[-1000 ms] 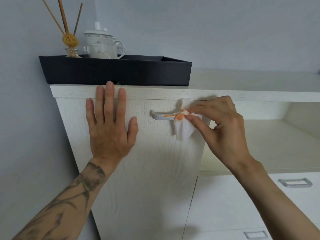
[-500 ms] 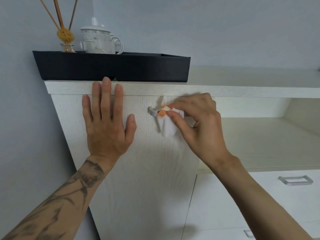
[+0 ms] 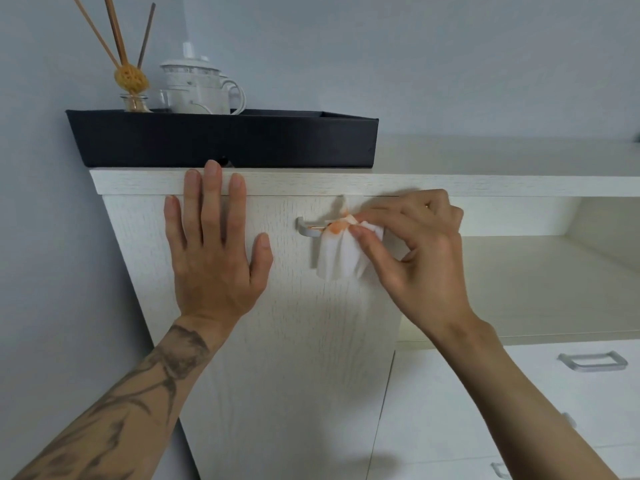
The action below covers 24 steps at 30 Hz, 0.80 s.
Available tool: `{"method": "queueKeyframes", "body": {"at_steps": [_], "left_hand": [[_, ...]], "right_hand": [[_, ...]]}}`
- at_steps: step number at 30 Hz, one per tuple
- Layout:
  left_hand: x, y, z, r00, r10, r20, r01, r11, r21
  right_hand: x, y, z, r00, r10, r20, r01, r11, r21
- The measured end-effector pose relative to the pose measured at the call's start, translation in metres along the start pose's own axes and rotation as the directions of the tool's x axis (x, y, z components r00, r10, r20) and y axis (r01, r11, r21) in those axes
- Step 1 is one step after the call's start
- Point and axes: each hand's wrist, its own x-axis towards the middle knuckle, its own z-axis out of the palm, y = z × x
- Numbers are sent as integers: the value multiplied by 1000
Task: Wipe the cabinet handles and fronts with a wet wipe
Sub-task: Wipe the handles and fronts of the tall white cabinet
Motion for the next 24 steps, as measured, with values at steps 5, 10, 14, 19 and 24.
{"method": "queueKeyframes", "body": {"at_steps": [5,10,14,19,24], "left_hand": [[0,0,0,1000,-3,-4,3,1000,2],[-1,-1,1,1000,4,-11,-4,1000,2],[-1,-2,1,1000,13,-9,-13,1000,4],[-1,-2,2,1000,3,-6,-3,1000,5],[-2,-3,2,1000,20,-10,-20,1000,8]], "right_hand": [[6,-18,19,998,-35,45,34,999,27],[1,-7,12,1000,-12,-12,12,1000,13],[7,-23,27,998,-47,30,46,998,36],[3,-17,20,1000,-28,3,28,999,25],[10,-42,38,1000,6,31,-6,1000,-3]]}}
